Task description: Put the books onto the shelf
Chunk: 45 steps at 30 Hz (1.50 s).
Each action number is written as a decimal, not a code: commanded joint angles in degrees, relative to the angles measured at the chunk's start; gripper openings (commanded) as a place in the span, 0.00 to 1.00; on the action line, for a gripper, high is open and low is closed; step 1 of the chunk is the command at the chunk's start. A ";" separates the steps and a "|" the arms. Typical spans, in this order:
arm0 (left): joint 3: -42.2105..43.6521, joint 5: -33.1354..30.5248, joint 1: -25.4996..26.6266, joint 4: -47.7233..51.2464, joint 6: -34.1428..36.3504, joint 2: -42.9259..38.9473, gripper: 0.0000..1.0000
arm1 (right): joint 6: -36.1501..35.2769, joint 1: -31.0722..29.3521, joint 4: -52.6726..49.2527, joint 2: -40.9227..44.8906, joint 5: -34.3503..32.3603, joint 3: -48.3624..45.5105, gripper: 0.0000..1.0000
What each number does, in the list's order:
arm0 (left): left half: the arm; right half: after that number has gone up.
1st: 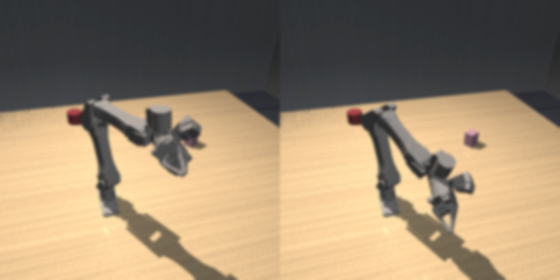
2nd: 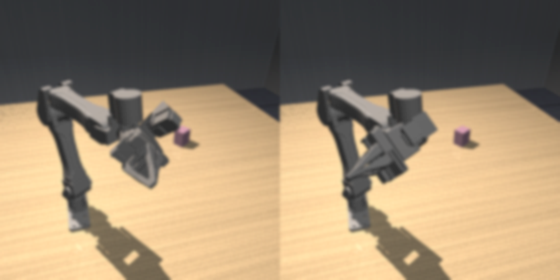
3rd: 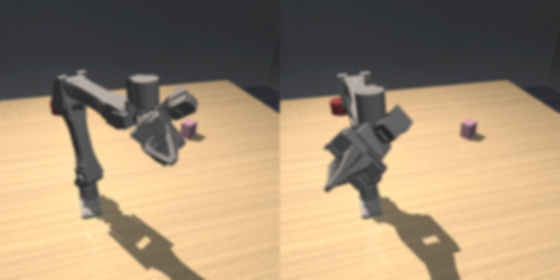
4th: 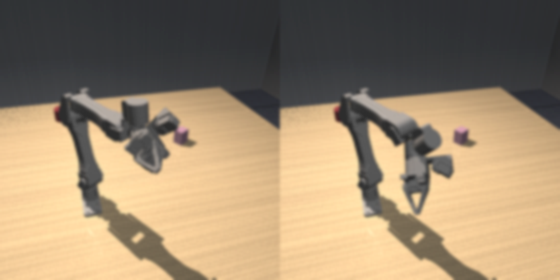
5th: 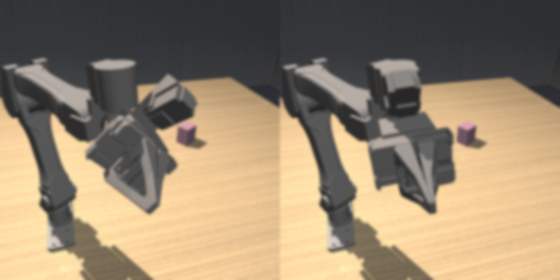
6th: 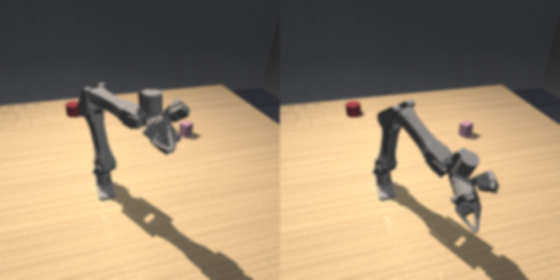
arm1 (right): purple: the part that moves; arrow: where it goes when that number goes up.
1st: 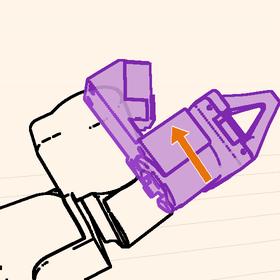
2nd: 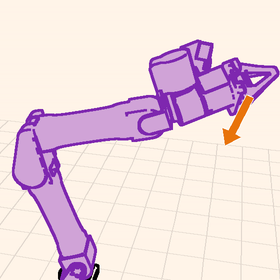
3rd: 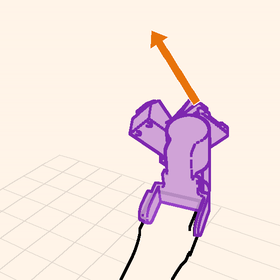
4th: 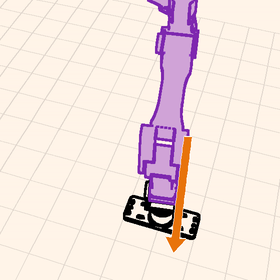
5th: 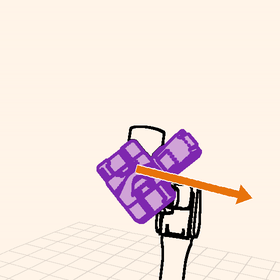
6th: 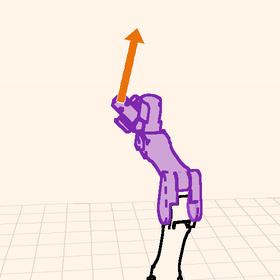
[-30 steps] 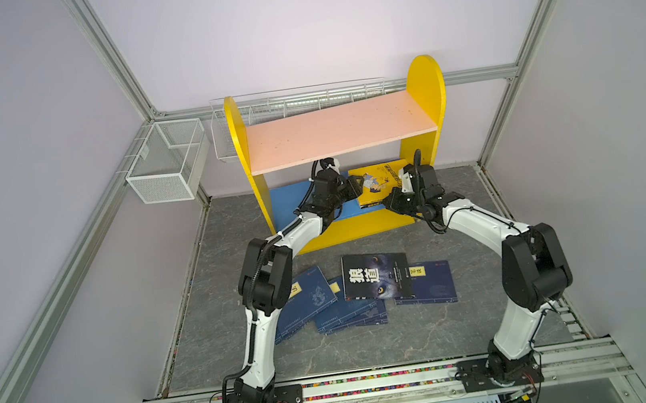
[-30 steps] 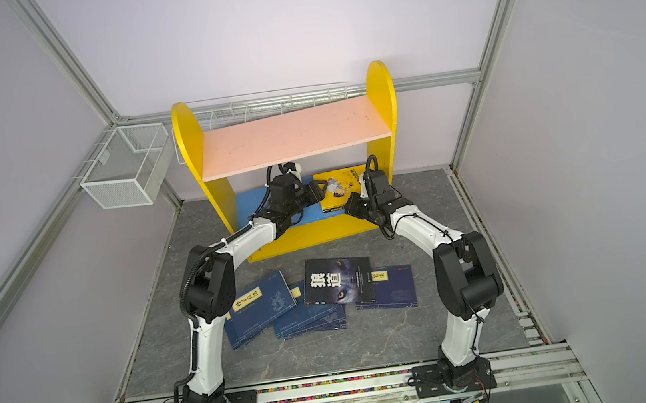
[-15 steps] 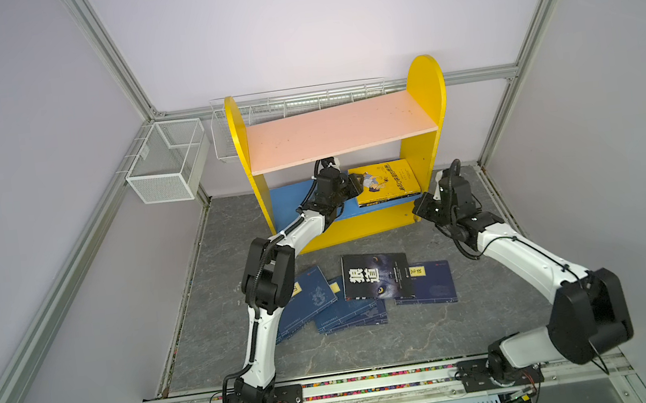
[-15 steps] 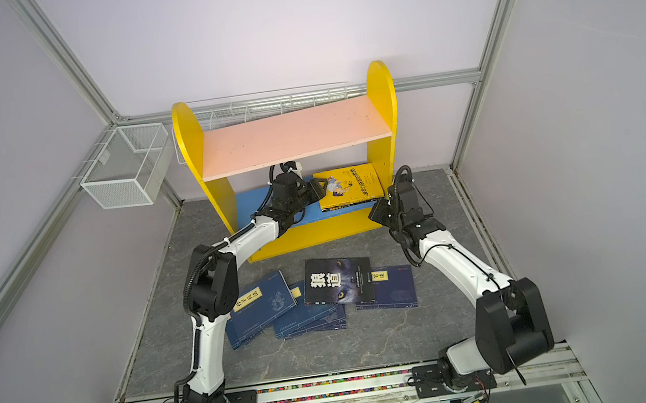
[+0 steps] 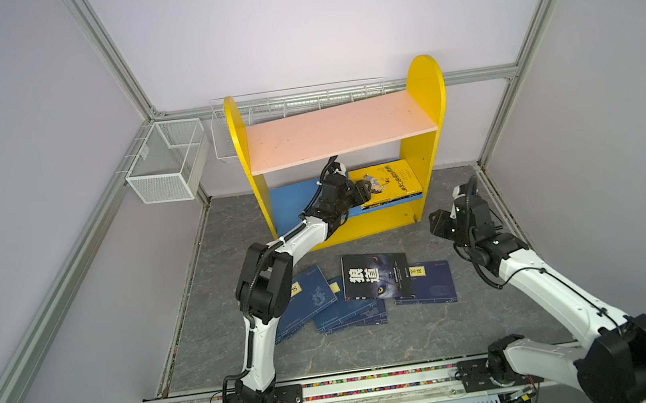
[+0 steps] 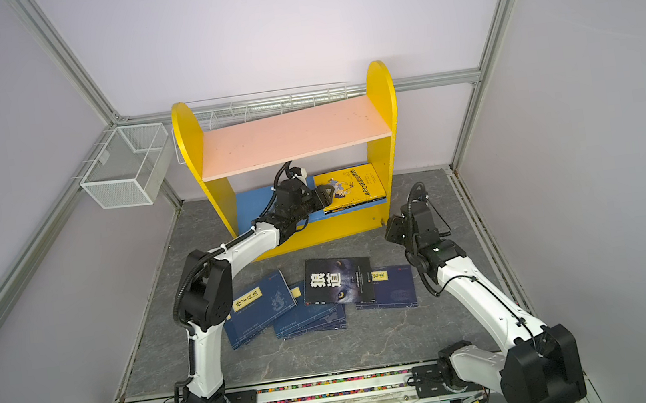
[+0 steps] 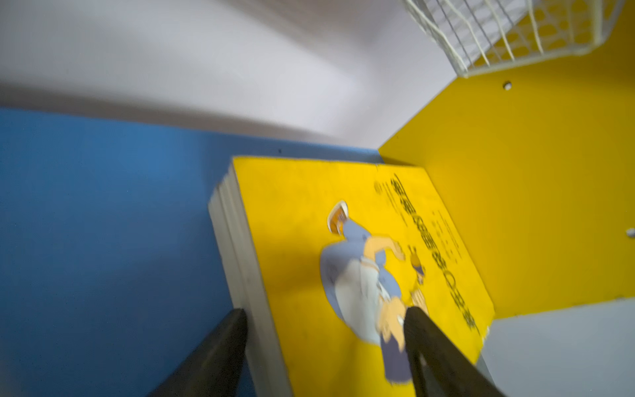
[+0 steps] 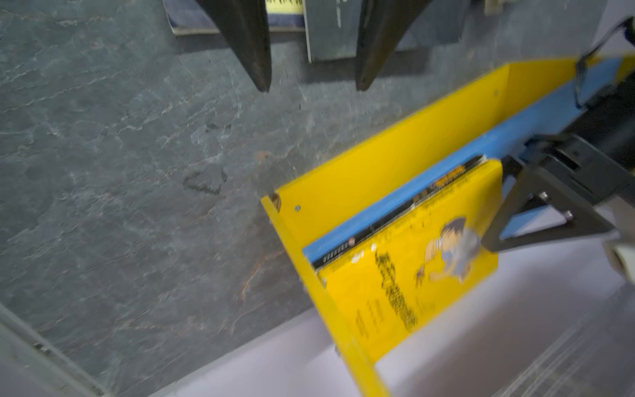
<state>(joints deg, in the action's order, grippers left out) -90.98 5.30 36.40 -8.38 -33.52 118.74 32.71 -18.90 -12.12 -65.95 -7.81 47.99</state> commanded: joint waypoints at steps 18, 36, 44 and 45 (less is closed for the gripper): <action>38.07 -0.30 1.48 22.31 11.92 -35.46 0.78 | -9.06 -5.97 -5.43 -8.76 24.38 -12.11 0.73; 40.08 5.44 4.63 23.18 16.62 -25.34 0.47 | -8.88 -5.16 -1.57 -22.49 29.99 -7.03 0.64; 39.80 4.81 6.71 23.50 17.08 -23.36 0.26 | -4.24 -3.24 6.85 -19.71 37.97 -5.63 0.54; 39.74 4.67 6.74 23.37 17.04 -23.35 0.25 | -3.58 -3.00 7.33 -19.21 38.40 -5.46 0.52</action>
<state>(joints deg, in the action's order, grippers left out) -51.18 7.29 41.28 12.36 -17.74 92.97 26.96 -21.65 -13.21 -86.65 23.20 41.69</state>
